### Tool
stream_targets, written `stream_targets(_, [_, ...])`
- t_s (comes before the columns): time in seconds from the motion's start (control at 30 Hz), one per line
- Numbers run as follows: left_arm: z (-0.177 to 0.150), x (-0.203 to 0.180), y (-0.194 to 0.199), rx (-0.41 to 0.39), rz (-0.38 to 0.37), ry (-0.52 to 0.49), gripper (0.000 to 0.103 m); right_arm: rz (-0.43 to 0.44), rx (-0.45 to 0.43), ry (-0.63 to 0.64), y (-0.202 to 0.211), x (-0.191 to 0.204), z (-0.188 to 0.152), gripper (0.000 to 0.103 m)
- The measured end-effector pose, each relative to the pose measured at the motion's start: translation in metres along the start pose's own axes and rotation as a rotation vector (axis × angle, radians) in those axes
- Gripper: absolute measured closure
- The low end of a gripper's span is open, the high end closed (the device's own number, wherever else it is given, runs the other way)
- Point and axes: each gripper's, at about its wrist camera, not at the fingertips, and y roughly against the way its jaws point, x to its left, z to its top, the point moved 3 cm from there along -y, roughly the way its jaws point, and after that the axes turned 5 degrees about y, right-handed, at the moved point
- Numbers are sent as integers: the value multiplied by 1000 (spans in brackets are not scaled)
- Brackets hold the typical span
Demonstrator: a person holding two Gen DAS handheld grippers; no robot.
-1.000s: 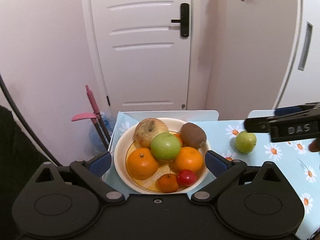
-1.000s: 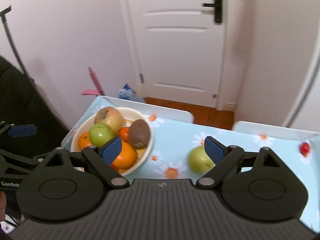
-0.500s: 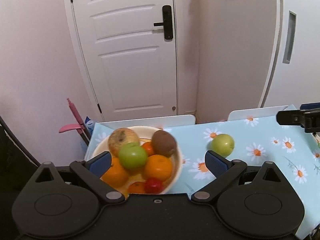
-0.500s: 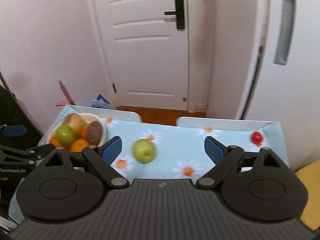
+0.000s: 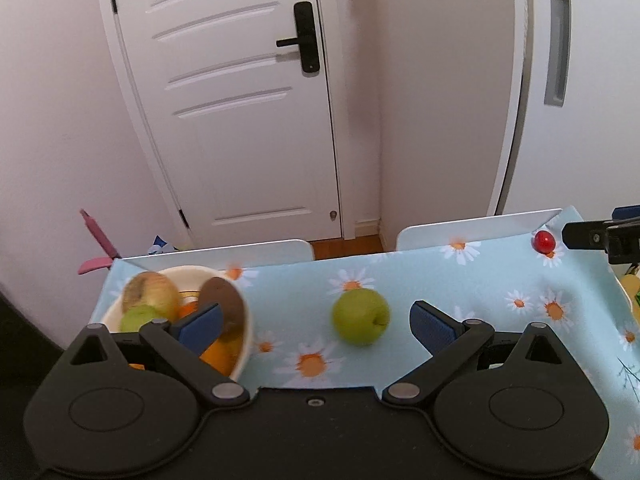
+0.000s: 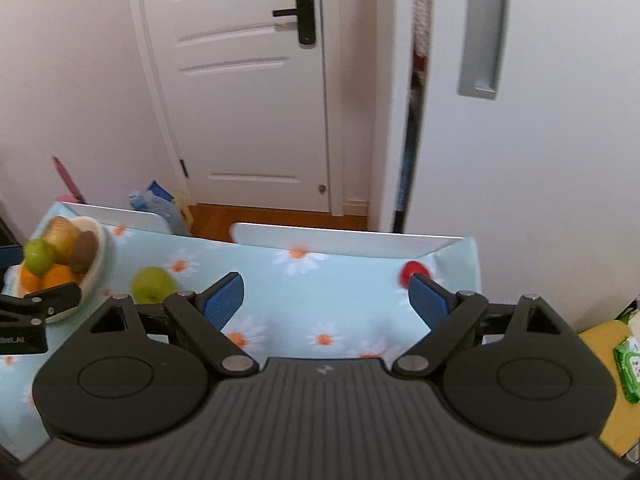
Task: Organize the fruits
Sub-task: 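Move both open tools toward the last green apple and red tomato, then grasp the green apple with the left tool while the right tool grasps the red tomato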
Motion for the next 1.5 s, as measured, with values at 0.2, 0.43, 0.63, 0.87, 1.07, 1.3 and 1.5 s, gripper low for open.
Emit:
stream_targets(0.2, [-7, -23, -32, 19, 55, 21, 2, -22, 20, -19, -39, -29, -10, 0])
stream_targets(0.43, [-14, -38, -72, 36, 115, 30, 4, -53, 51, -60, -81, -46, -23, 2])
stream_targets(0.63, [-19, -45, -102, 52, 135, 39, 11, -74, 46, -72, -106, -52, -30, 2])
stream_targets(0.87, [-26, -49, -123, 98, 156, 49, 31, -87, 53, -51, -125, -52, -34, 10])
stream_targets(1.07, [-27, -51, -126, 103, 153, 49, 42, -113, 54, -50, -137, -57, -36, 20])
stream_targets(1.3, [-27, -52, -124, 108, 158, 56, 42, -144, 42, -28, -146, -61, -32, 31])
stream_targets(1.5, [-27, -52, -123, 110, 157, 60, 42, -167, 36, -11, -150, -60, -33, 37])
